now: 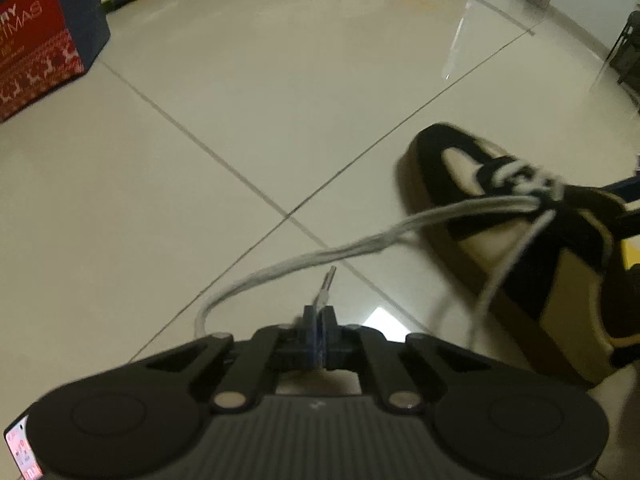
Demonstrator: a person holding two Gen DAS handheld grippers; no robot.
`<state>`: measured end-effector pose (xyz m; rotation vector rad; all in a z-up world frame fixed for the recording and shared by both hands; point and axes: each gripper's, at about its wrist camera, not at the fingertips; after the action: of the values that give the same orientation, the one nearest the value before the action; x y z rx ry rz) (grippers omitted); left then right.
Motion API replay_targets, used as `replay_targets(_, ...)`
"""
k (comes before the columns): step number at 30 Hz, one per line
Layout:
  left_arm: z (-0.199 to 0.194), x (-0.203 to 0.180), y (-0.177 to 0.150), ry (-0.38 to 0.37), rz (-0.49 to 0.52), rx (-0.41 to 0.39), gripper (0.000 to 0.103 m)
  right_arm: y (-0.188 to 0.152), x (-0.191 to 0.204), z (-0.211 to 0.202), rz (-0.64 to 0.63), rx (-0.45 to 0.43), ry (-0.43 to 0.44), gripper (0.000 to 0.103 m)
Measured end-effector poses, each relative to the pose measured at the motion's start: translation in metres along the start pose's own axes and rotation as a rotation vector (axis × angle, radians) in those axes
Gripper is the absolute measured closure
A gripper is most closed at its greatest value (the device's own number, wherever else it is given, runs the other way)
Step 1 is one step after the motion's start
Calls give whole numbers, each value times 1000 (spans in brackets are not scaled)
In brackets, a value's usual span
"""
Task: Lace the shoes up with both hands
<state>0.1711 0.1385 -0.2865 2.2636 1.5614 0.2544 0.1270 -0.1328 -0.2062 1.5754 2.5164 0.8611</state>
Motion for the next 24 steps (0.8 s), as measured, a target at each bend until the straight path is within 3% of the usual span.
replay_targets(6, -40, -18, 6, -60, -13, -150, 101, 4, 0, -6, -4, -35, 27, 68)
replay_targets(11, -67, -42, 18, -157, 18, -241, 101, 15, -12, -21, 109, -145, 240, 68)
replay_targets(15, -78, -60, 22, -210, 72, -270, 101, 27, -27, -14, 258, -166, 342, 68)
replay_targets(24, -82, -73, 24, -252, 99, -273, 101, 38, -49, 6, 508, -170, 483, 68)
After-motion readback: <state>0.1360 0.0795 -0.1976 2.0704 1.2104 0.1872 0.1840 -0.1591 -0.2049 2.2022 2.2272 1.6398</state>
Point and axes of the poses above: each gripper's, at about its wrist camera, not at the fingertips, and z roughly the way its jaws point, x to its left, y to its top, and after that the axes turned 6 degrees about x, right-handed
